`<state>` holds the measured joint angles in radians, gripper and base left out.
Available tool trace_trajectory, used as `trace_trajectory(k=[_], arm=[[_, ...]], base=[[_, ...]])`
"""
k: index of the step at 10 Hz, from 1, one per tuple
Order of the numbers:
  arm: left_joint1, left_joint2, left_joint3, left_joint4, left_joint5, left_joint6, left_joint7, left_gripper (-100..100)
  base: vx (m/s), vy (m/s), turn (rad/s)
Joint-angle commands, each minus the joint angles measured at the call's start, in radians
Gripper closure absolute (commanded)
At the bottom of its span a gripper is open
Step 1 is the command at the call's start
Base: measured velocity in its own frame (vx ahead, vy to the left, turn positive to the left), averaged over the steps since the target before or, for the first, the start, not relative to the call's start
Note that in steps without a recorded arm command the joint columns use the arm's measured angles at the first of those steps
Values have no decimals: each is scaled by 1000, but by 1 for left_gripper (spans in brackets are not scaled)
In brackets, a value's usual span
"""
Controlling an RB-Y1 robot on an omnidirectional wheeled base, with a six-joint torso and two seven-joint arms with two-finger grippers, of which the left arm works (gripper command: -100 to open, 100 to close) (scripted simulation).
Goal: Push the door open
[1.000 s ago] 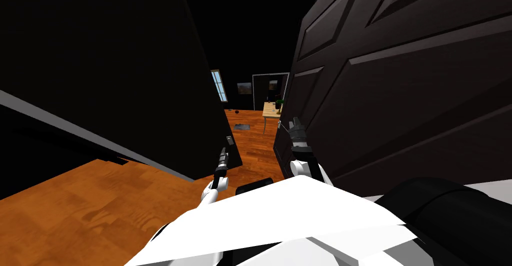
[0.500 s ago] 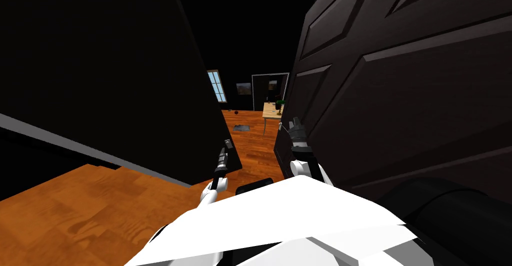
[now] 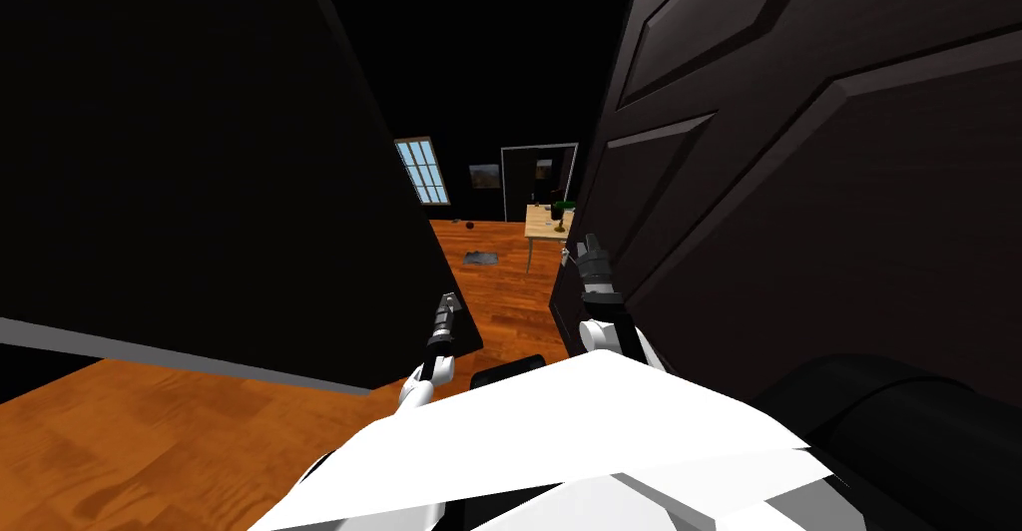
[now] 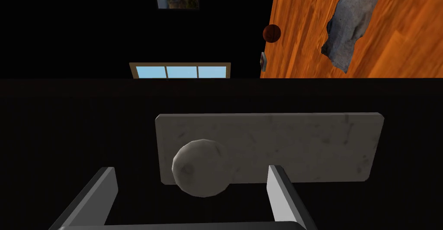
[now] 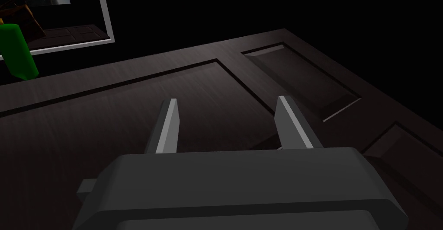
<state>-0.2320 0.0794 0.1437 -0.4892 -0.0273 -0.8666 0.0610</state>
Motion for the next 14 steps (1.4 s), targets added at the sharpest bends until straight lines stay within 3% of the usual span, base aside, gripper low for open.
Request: trace_trajectory(k=[1,2,3,8,14], arm=[[1,-2,3,3,1,-5,-2,-100],[2,-2,1,-1,0,-2,-1,-100],[2,-2,1,-1,0,-2,-1,100],[2,-2,1,-1,0,-2,-1,100],[8,16,4,2,44,2,-14,100]], base=[[215,26,-20],[83,8,8],[-20,-4,-6],[-13,-1,-1],[144,-24,41]])
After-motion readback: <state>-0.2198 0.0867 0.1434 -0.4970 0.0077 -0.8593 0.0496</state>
